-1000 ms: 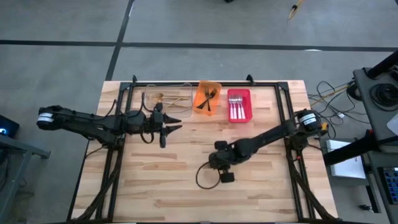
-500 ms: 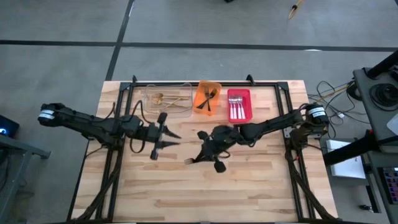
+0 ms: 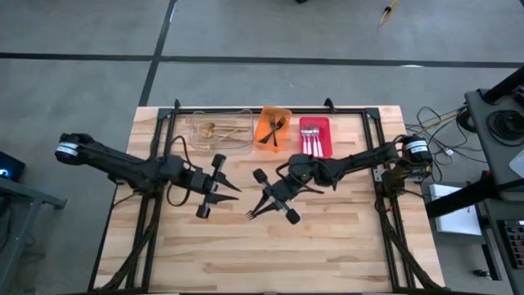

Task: Sort silverware by color (type)
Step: Put the black fork into the orange bin

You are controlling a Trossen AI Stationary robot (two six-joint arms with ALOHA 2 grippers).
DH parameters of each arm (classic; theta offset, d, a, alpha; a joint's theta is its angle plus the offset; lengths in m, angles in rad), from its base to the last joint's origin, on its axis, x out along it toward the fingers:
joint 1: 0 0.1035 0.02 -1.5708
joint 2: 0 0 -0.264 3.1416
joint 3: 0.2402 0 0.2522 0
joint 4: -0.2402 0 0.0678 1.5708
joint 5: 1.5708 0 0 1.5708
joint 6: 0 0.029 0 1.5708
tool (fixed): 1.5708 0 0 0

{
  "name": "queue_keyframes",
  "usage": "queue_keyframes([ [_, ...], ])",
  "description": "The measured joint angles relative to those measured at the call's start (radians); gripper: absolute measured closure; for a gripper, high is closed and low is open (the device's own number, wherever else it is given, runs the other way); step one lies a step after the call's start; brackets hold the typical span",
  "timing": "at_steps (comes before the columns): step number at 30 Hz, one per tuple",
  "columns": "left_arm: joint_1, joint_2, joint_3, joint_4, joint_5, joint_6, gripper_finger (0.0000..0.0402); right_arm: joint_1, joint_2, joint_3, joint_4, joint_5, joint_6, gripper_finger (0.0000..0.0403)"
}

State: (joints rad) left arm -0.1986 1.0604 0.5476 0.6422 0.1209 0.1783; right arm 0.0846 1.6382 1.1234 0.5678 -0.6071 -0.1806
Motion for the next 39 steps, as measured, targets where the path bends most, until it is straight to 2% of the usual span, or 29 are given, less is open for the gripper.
queue_keyframes([
  [5,-0.002,0.073,0.000,0.090,0.013,0.019,0.0310,0.000,0.000,0.030,0.002,-0.020,-0.012,0.0392],
  [14,-0.002,0.177,0.001,0.272,0.055,0.021,0.0233,-0.005,0.000,0.048,0.003,-0.015,0.094,0.0392],
  [17,-0.002,0.202,0.019,0.293,0.101,0.020,0.0214,-0.006,0.000,0.048,0.006,0.009,0.103,0.0392],
  [19,-0.002,0.220,0.037,0.294,0.132,0.021,0.0209,-0.006,0.000,0.048,0.006,0.013,0.102,0.0392],
  [26,-0.003,0.282,0.109,0.290,0.137,0.025,0.0207,-0.007,0.000,0.048,-0.001,0.005,0.103,0.0392],
  [32,-0.005,0.287,0.127,0.292,0.153,0.050,0.0232,-0.007,0.000,0.047,-0.018,0.004,0.101,0.0392],
  [35,-0.005,0.286,0.127,0.292,0.152,0.065,0.0268,-0.007,0.000,0.046,-0.017,0.004,0.100,0.0392],
  [39,-0.006,0.285,0.126,0.289,0.123,0.057,0.0337,-0.013,0.000,0.046,-0.016,0.004,0.094,0.0392],
])
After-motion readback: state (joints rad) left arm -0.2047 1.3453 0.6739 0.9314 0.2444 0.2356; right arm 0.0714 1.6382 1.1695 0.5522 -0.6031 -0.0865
